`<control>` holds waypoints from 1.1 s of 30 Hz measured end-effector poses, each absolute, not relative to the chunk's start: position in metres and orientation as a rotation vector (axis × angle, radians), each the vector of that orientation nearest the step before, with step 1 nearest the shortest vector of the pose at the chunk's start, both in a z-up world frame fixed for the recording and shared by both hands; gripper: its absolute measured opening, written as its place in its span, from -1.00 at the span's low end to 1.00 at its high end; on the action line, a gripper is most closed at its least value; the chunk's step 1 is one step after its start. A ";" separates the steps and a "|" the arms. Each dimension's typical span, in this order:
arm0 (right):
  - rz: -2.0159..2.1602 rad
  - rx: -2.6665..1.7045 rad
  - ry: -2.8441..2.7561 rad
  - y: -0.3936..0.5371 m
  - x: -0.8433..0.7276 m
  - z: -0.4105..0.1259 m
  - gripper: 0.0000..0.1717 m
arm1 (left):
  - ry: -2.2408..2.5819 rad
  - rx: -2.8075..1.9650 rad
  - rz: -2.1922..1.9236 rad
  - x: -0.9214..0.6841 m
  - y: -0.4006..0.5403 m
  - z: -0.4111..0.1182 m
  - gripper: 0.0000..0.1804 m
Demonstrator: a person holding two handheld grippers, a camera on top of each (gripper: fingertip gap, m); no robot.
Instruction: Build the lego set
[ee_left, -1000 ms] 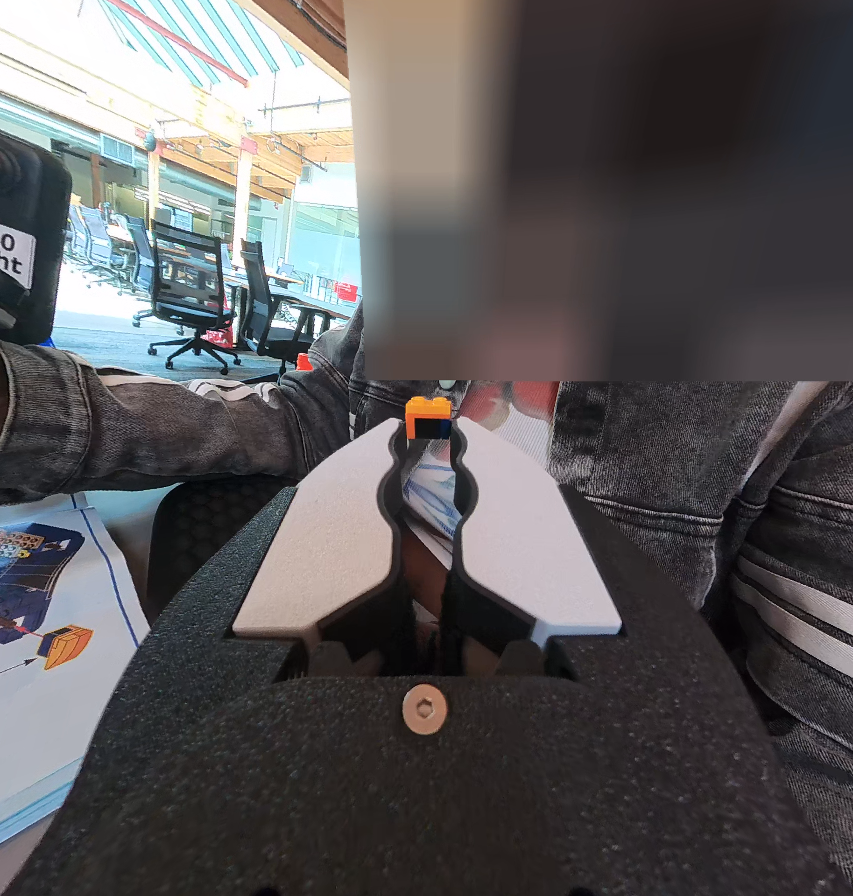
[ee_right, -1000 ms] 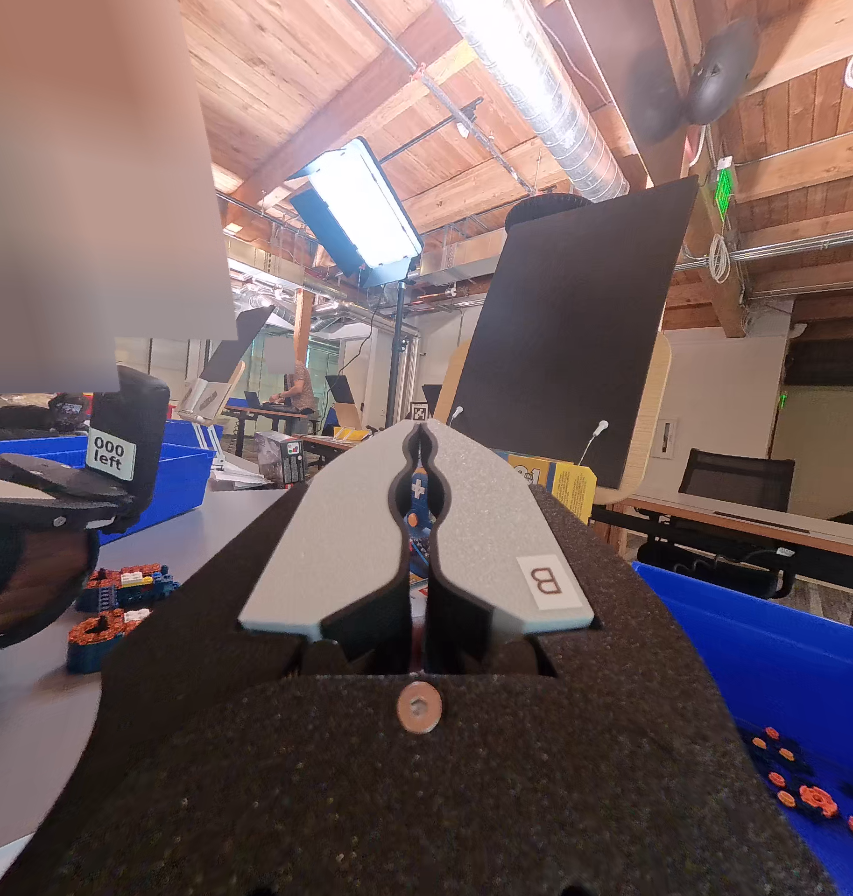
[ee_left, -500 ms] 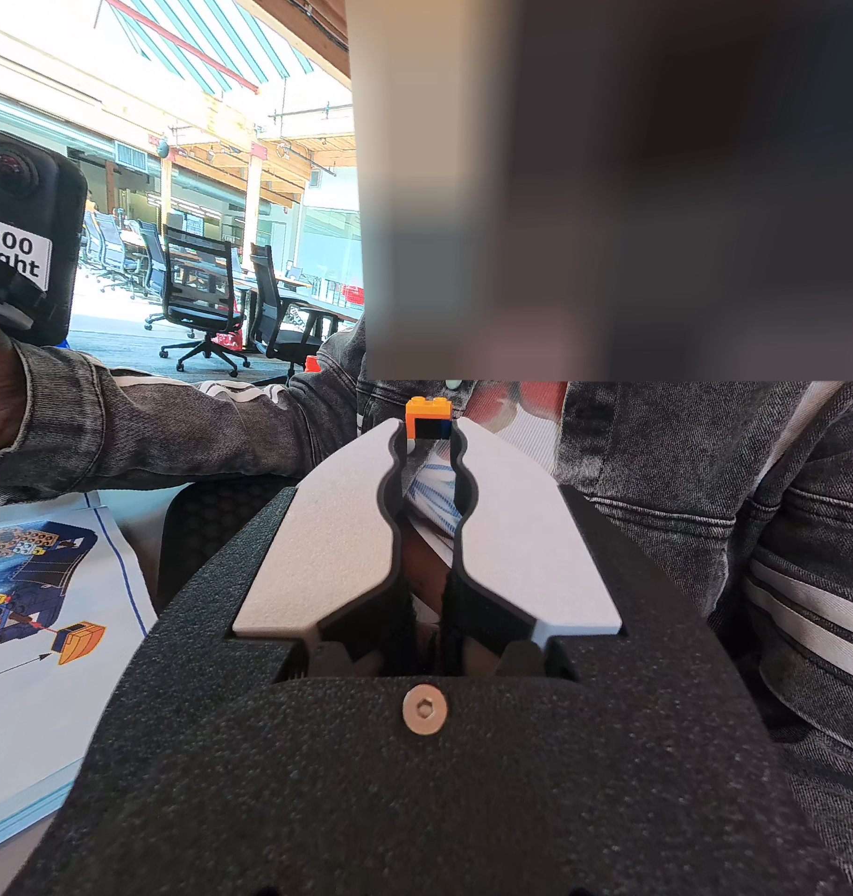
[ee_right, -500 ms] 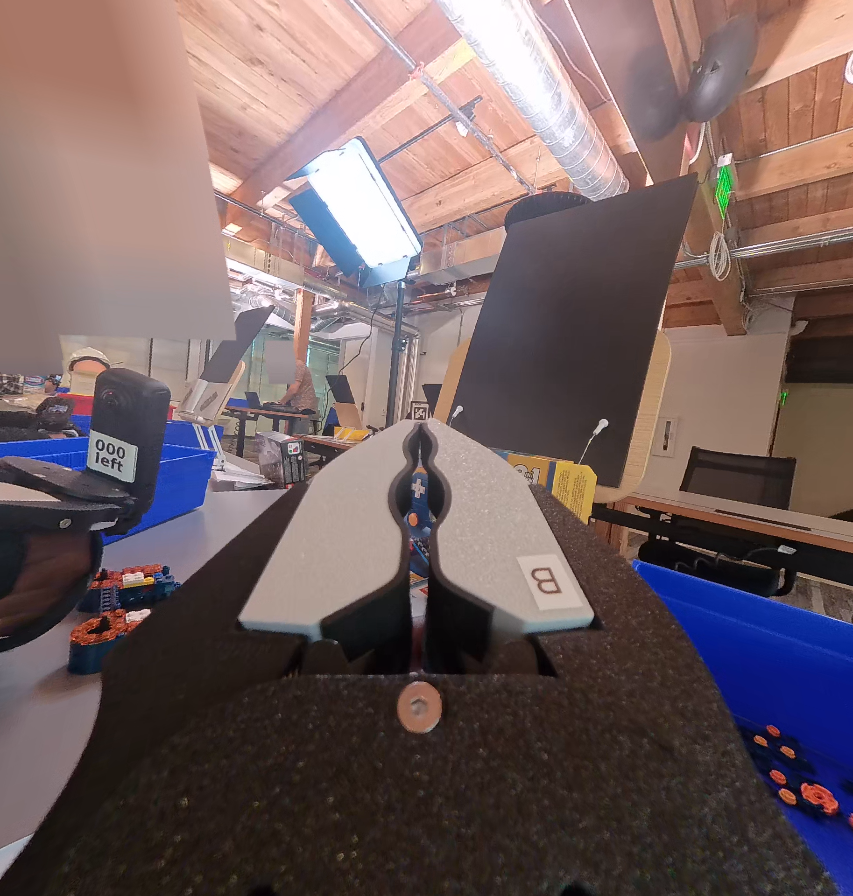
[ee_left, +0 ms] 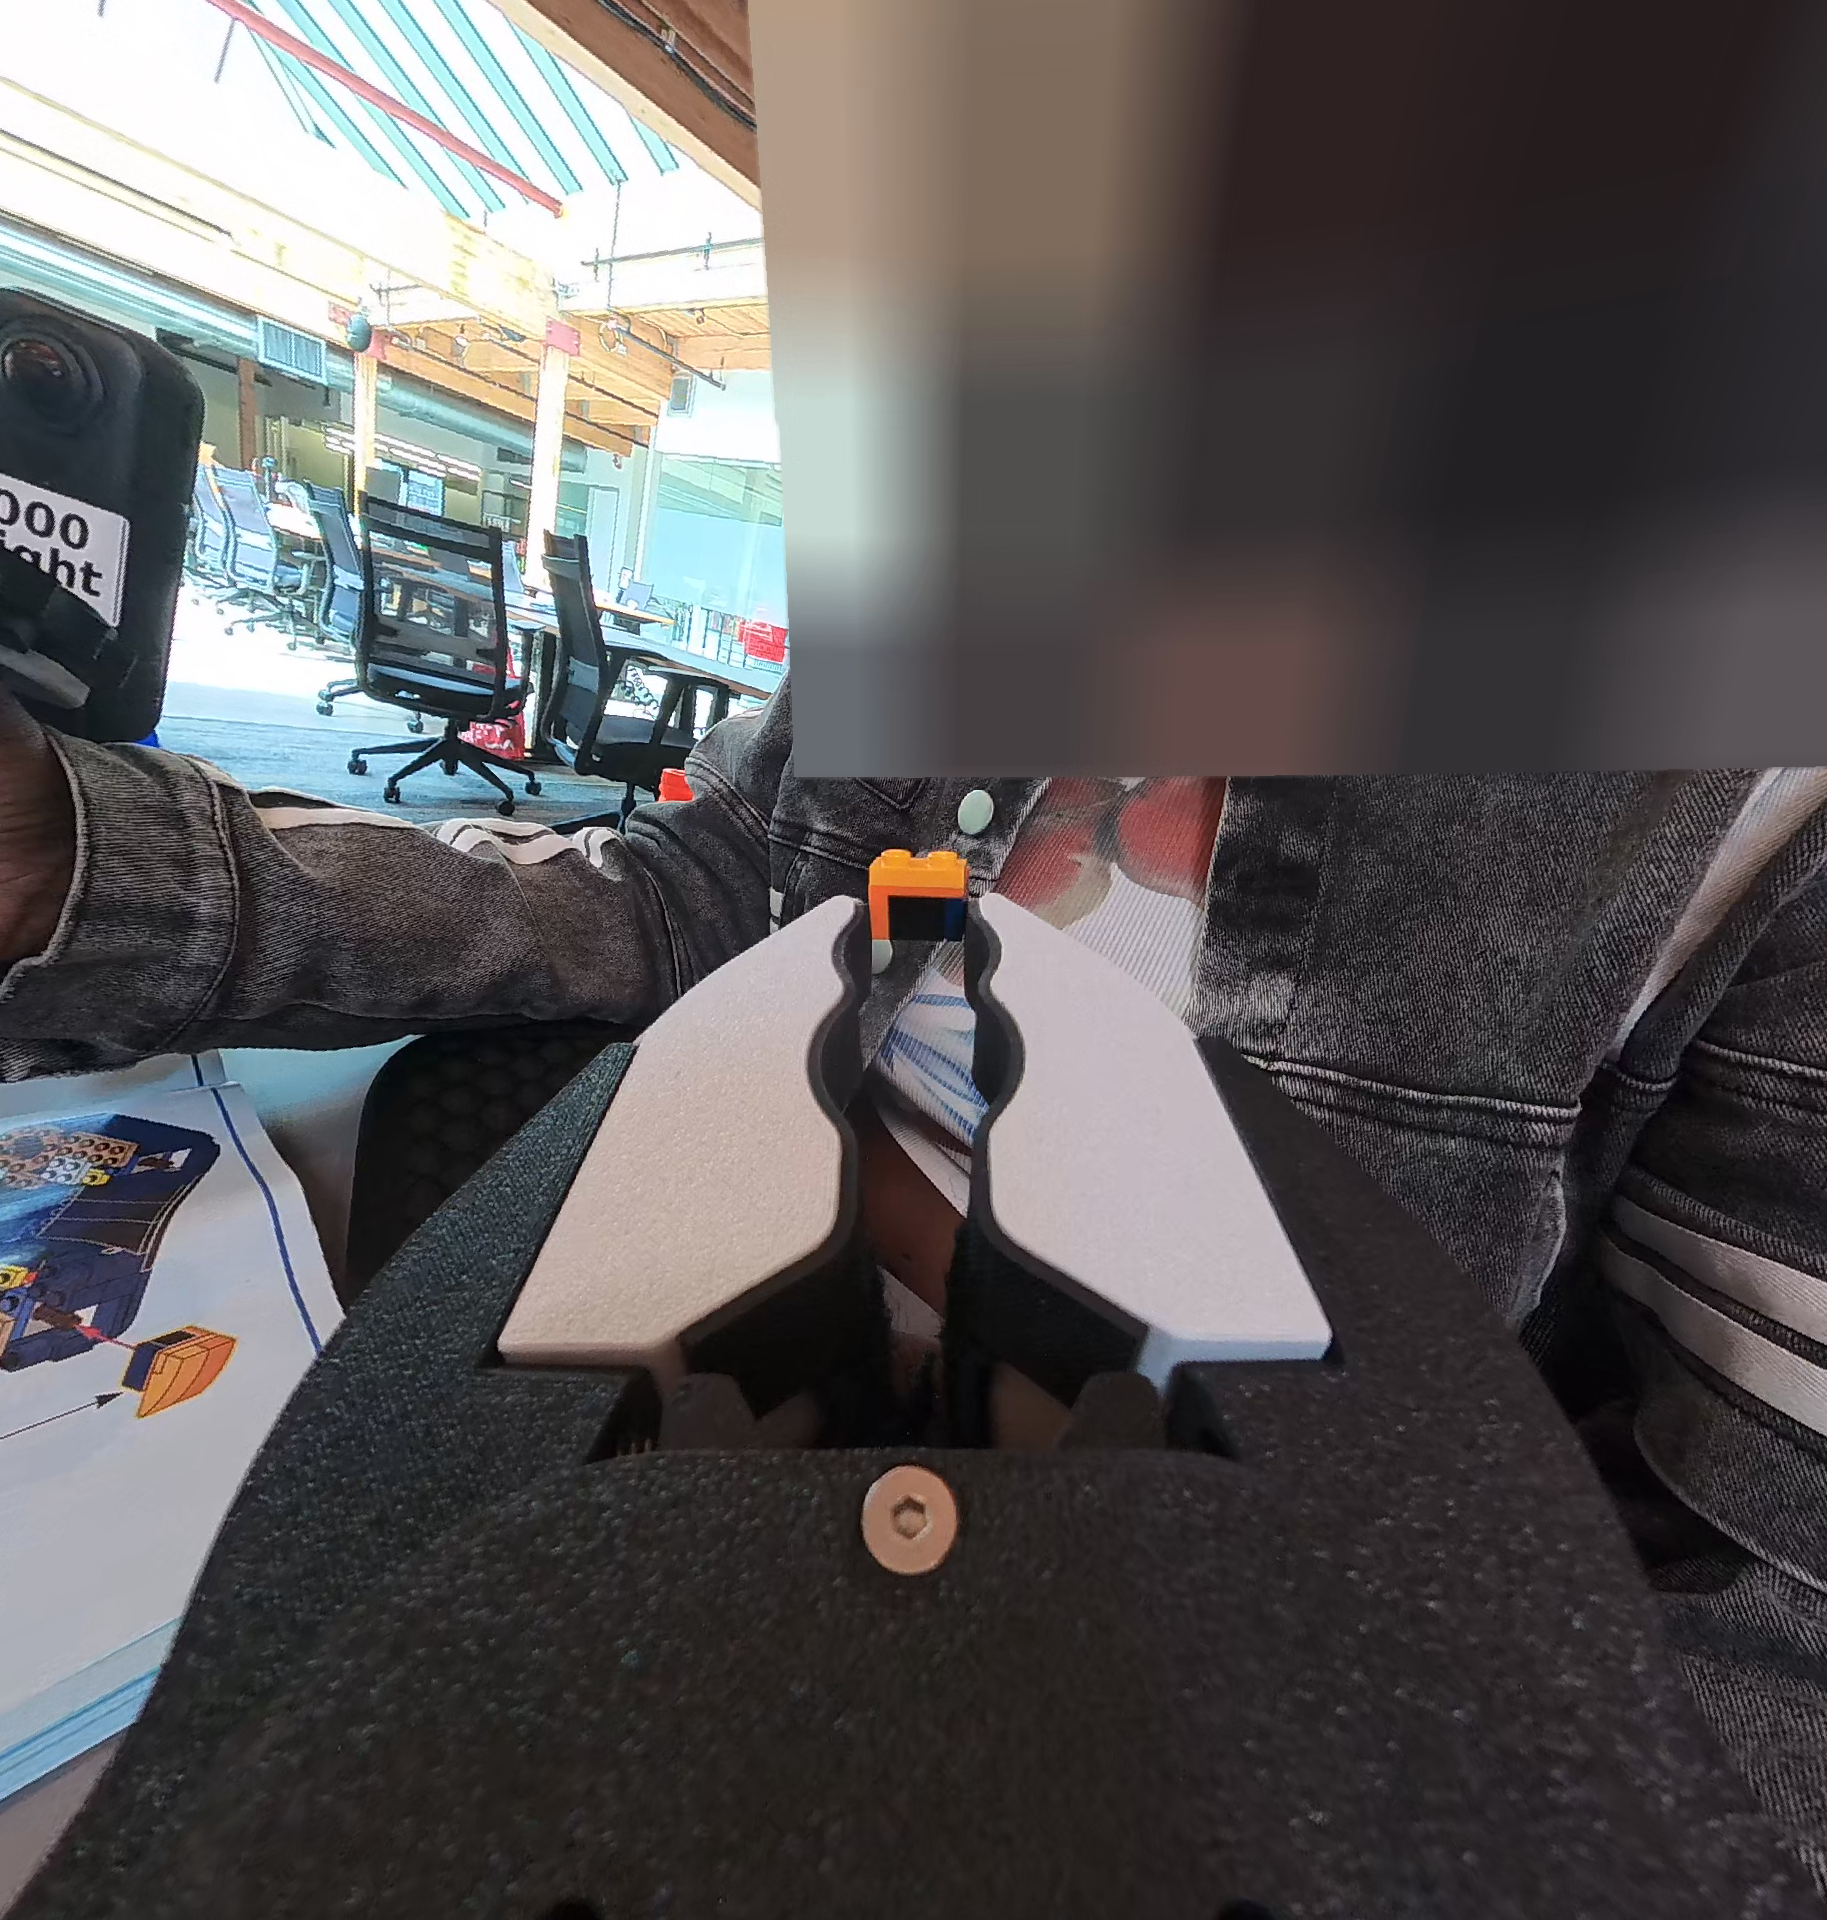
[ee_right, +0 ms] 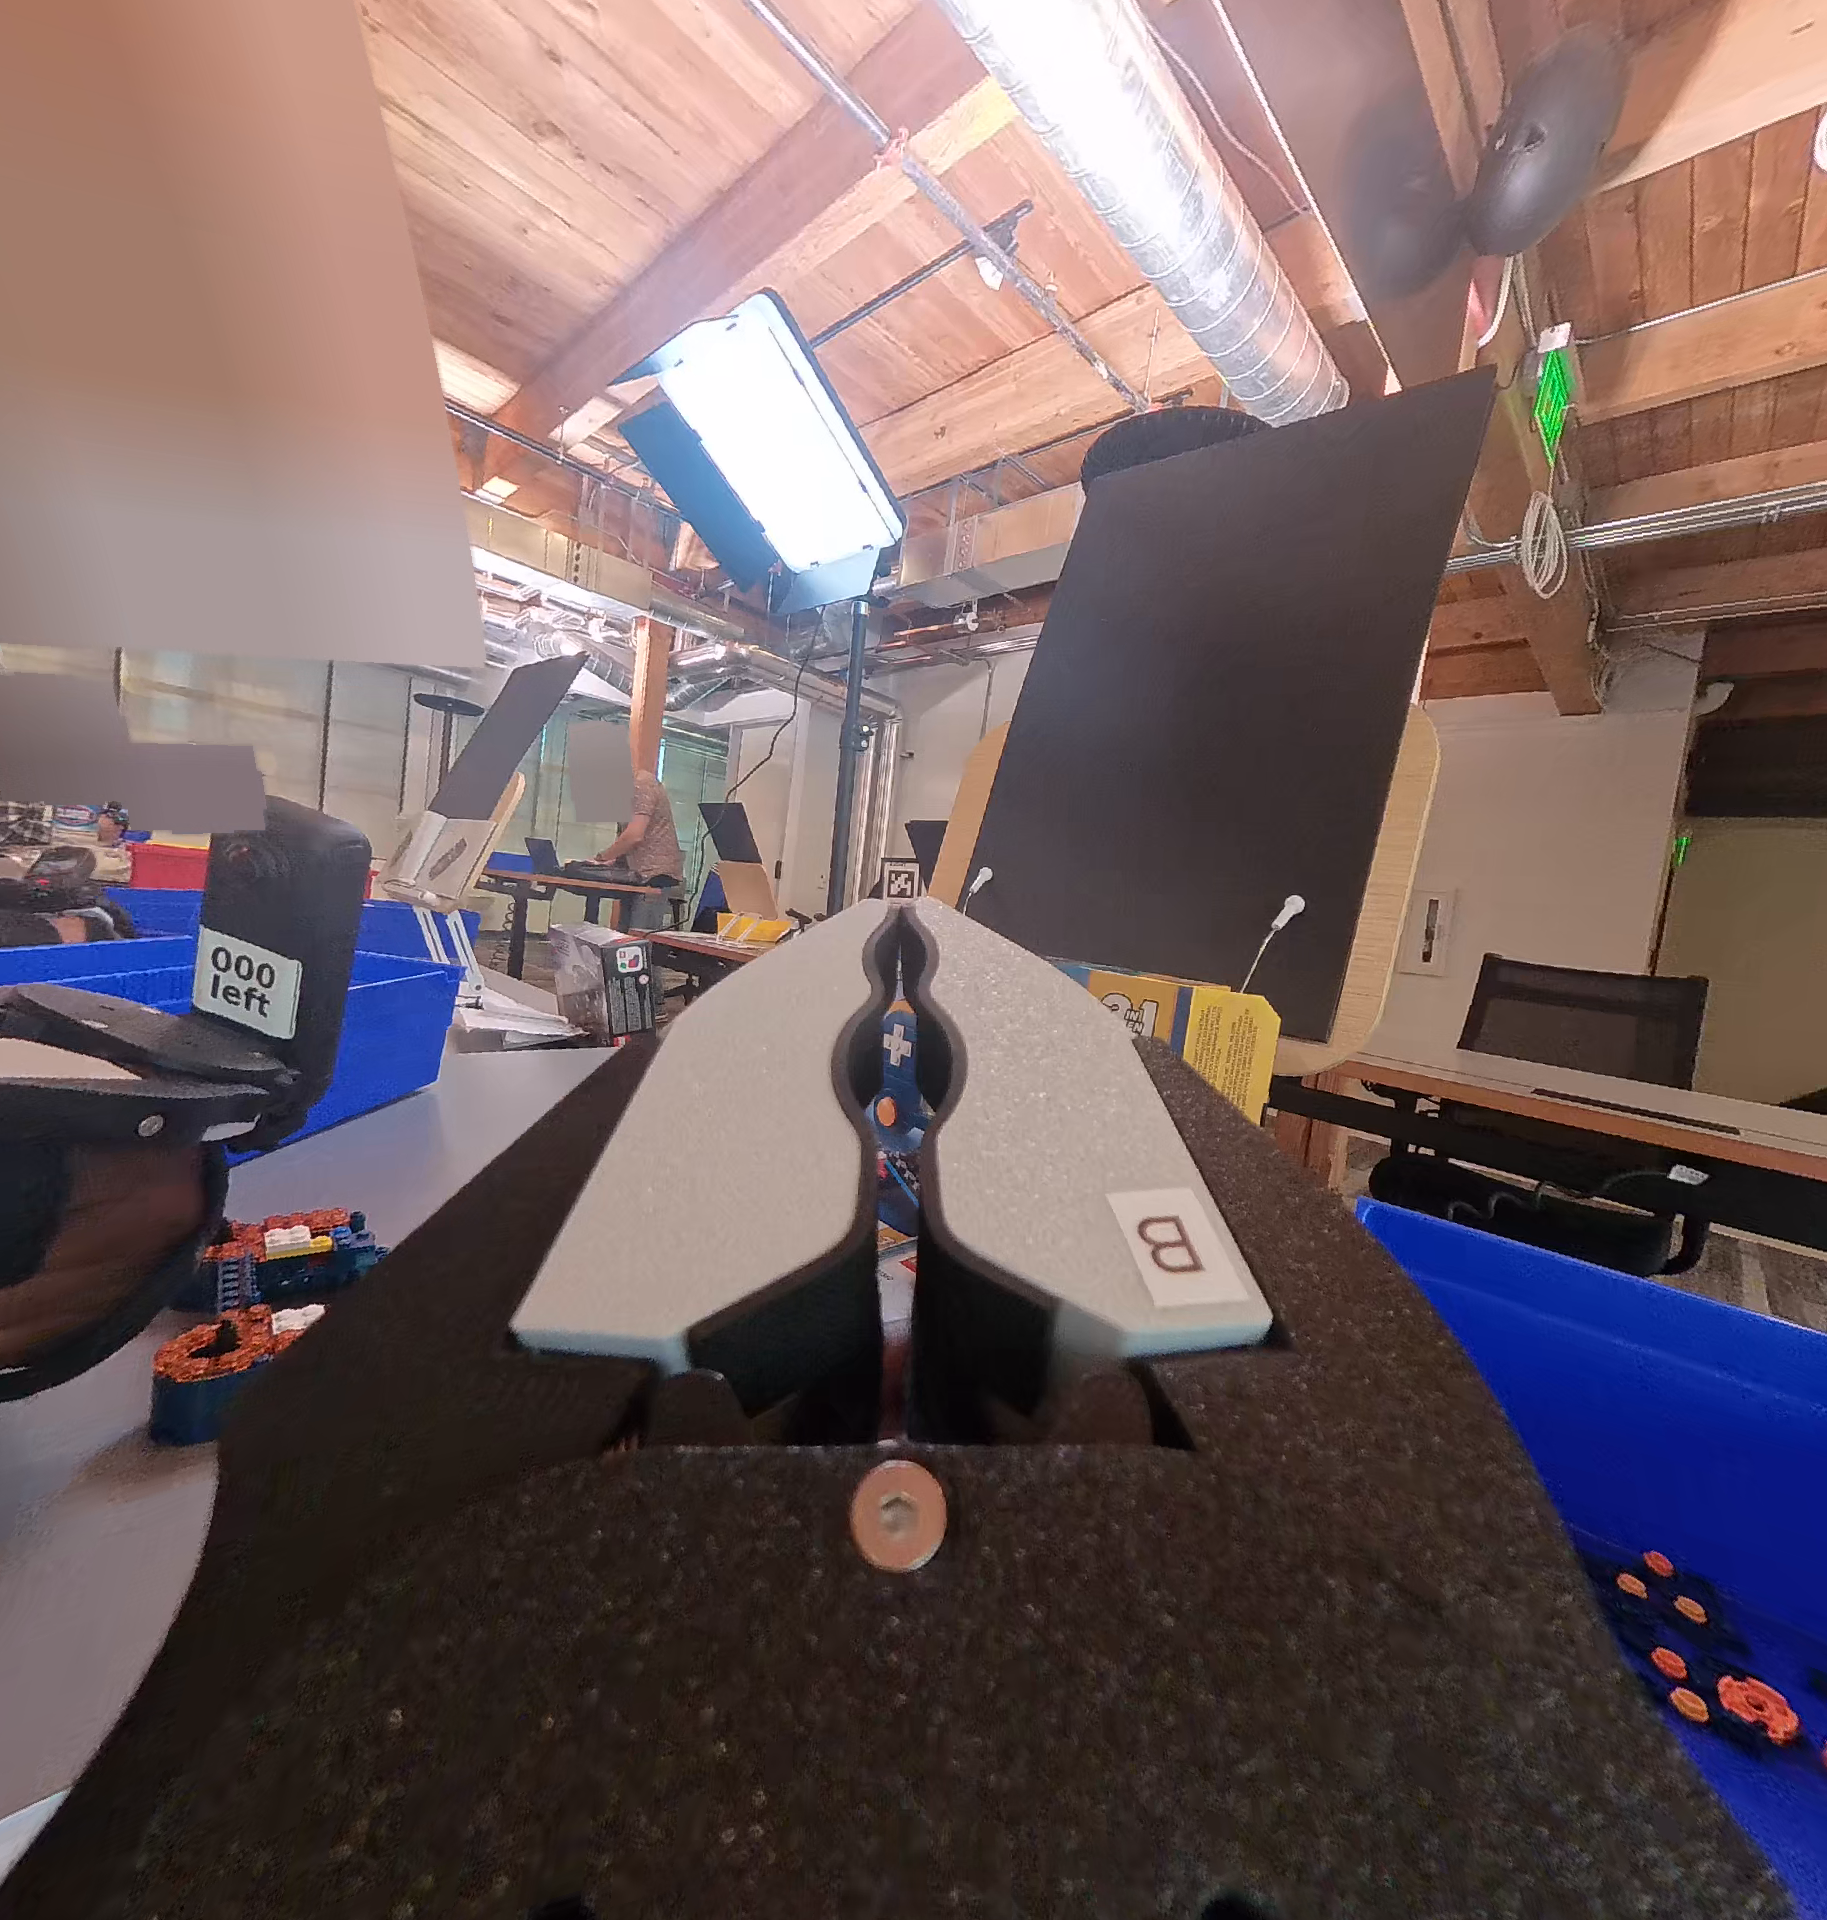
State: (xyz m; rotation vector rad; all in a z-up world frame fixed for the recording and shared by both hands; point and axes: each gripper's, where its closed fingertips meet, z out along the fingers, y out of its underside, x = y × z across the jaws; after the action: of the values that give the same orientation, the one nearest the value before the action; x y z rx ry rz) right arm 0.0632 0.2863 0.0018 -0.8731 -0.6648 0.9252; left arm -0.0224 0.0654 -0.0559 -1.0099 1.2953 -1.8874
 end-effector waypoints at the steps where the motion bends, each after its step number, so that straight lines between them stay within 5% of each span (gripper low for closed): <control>1: 0.925 -0.873 -0.665 0.286 0.063 0.002 -1.00 | 1.295 -1.012 -1.888 -0.022 0.066 -0.056 -0.82; 9: 0.916 -0.865 -0.664 0.285 0.064 0.004 -1.00 | 1.387 -1.134 -1.823 -0.019 0.065 -0.070 -0.82; 15: 0.906 -0.853 -0.658 0.283 0.066 0.008 -1.00 | 1.985 -1.717 -1.378 -0.045 0.051 -0.113 -0.82; 24: 0.882 -0.834 -0.668 0.278 0.066 0.012 -1.00 | 2.588 -1.791 -1.215 -0.065 0.020 -0.115 -0.82; 33: 0.852 -0.832 -0.624 0.285 0.080 0.018 -1.00 | 2.629 -1.719 -1.365 -0.061 0.022 -0.110 -0.83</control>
State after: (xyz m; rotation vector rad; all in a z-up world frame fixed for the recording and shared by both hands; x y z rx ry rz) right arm 0.0802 0.2851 0.0177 -0.8322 -0.6237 0.8518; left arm -0.0615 0.0215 -0.1100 -1.7188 2.6286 -1.3653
